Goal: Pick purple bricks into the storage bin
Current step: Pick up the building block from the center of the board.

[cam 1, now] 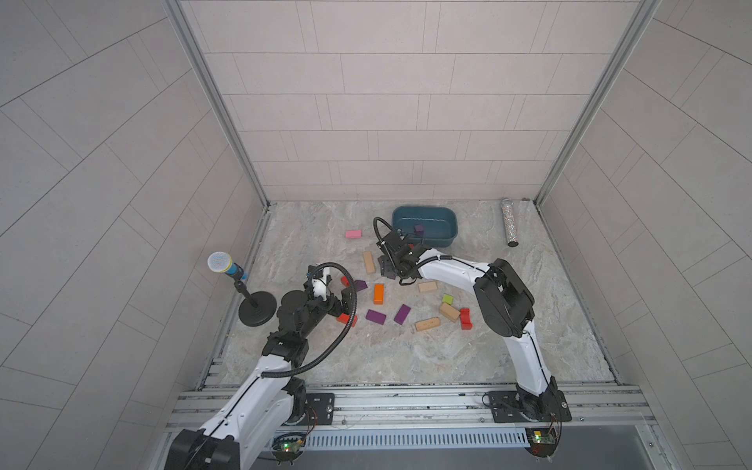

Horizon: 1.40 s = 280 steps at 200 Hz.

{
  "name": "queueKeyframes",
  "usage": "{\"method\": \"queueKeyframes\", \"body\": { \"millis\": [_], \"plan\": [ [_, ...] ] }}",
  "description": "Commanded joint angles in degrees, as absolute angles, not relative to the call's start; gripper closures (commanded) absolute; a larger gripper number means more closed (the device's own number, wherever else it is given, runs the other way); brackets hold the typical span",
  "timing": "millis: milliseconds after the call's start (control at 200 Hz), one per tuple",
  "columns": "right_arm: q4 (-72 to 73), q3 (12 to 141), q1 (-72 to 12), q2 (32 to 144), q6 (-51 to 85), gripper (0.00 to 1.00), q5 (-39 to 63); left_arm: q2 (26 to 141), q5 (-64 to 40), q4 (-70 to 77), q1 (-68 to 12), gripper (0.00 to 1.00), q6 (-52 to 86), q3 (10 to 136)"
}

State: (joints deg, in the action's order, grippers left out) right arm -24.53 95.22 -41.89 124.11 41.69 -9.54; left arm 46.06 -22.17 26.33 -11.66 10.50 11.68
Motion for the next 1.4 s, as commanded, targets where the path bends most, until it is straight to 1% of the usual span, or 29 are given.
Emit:
{"method": "queueKeyframes", "body": {
  "millis": [0, 190, 320, 495, 560, 831, 916, 956, 1036, 1256, 1396],
  "plan": [
    [-25.1, 96.7, -42.2, 127.0, 44.9, 0.26, -11.8, 45.9, -22.2, 27.9, -12.0, 0.0, 9.9, 12.4],
    [-24.9, 97.8, -42.6, 129.5, 46.2, 0.27, -12.3, 45.7, -22.2, 28.0, -12.0, 0.0, 9.9, 12.3],
    [-24.8, 98.2, -42.6, 130.2, 46.7, 0.32, -13.2, 45.6, -22.2, 28.1, -12.1, 0.0, 9.9, 12.3],
    [-24.8, 98.4, -42.6, 130.8, 46.7, 0.53, -13.1, 45.4, -22.1, 28.1, -12.2, 0.0, 9.8, 12.3],
    [-24.7, 98.2, -42.6, 130.8, 46.8, 0.57, -12.7, 45.4, -22.2, 28.0, -12.2, 0.0, 9.8, 12.3],
    [-23.8, 96.3, -42.6, 129.6, 46.4, 0.82, -12.0, 45.5, -22.1, 27.9, -12.2, 0.0, 9.7, 12.4],
    [-23.8, 95.7, -42.6, 128.0, 45.2, 0.93, -12.6, 45.6, -22.1, 27.9, -12.2, 0.0, 9.6, 12.4],
    [-23.7, 95.1, -42.7, 126.9, 44.7, 0.97, -13.3, 45.6, -22.0, 27.9, -12.2, 0.0, 9.6, 12.4],
    [-23.1, 94.2, -42.8, 124.4, 42.9, 1.0, -14.0, 45.8, -21.8, 27.9, -12.2, 0.0, 9.5, 12.5],
    [-24.8, 95.0, -43.6, 117.5, 34.2, 1.0, -12.1, 46.7, -21.3, 28.2, -12.1, 0.0, 9.4, 12.7],
    [-23.0, 93.2, -43.0, 112.8, 30.1, 1.0, -13.5, 46.8, -21.0, 28.4, -12.4, 0.0, 9.6, 12.8]
  ]
}}
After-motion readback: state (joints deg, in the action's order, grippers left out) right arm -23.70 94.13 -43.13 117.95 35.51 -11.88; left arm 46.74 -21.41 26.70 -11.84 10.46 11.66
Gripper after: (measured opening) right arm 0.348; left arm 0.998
